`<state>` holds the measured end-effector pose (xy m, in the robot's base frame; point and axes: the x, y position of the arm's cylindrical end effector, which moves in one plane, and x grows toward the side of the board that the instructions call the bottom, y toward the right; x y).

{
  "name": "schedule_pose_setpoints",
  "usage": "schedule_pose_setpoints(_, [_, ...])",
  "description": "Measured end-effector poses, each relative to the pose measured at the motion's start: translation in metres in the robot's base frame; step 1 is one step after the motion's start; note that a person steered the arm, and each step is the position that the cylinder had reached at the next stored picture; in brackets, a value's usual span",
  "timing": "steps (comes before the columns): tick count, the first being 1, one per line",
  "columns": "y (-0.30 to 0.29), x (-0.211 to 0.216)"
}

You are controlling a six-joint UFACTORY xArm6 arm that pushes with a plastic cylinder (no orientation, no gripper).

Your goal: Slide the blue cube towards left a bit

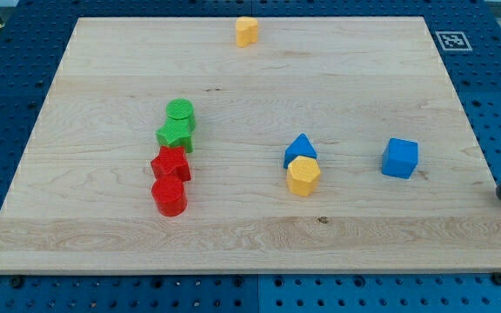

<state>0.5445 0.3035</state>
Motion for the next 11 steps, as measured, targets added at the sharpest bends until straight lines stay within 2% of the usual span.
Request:
schedule_pose_setpoints(3, [0.004,-0.034])
schedule_pose_setpoints(9, [-0.064,-0.043])
schedule_pose_setpoints(11, [-0.086,-0.061])
